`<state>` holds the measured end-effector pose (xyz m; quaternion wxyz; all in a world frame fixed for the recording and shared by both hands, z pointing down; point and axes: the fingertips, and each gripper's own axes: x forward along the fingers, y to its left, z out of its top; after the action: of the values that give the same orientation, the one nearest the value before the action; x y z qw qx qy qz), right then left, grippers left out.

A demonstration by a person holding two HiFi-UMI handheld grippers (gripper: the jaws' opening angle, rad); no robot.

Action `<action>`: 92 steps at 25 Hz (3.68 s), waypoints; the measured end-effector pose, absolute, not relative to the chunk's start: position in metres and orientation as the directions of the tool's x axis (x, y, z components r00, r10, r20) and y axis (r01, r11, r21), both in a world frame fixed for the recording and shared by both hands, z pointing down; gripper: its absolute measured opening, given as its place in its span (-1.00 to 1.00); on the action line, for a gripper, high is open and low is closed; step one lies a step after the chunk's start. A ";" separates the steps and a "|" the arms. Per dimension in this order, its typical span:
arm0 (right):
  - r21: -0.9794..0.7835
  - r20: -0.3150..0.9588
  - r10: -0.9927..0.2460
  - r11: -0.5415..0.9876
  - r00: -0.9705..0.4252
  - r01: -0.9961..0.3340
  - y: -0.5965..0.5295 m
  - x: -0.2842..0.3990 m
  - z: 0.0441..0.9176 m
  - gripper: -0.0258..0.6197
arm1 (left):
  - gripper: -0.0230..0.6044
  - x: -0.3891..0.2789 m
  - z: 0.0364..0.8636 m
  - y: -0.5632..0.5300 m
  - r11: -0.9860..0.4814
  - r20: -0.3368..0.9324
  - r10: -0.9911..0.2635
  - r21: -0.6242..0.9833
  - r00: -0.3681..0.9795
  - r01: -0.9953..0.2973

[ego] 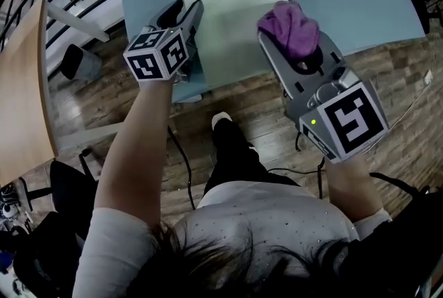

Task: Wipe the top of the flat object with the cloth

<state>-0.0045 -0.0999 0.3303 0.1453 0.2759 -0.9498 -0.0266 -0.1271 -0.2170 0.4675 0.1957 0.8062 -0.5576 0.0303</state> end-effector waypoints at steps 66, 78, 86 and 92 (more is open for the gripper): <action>-0.139 0.443 -0.167 0.958 -0.881 -0.252 -0.013 -0.063 0.398 -0.90 | -0.29 -0.122 0.464 -0.209 -0.325 0.251 -0.885 0.272 0.393 -0.906; -0.128 0.587 -0.177 0.943 -0.790 -0.306 -0.010 -0.057 0.462 -0.90 | -0.29 -0.127 0.467 -0.211 -0.327 0.250 -0.884 0.272 0.395 -0.905; -0.144 0.613 -0.240 0.903 -0.753 -0.404 -0.031 -0.010 0.466 -0.90 | -0.29 -0.124 0.467 -0.214 -0.325 0.255 -0.883 0.271 0.393 -0.906; -0.116 0.632 -0.315 0.865 -0.708 -0.488 -0.050 0.029 0.468 -0.90 | -0.29 -0.126 0.468 -0.214 -0.325 0.255 -0.883 0.272 0.394 -0.906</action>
<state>0.0289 -0.0498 0.4683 0.3125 0.2196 -0.9137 0.1386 -0.1264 -0.2143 0.4679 0.1875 0.8134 -0.5498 0.0299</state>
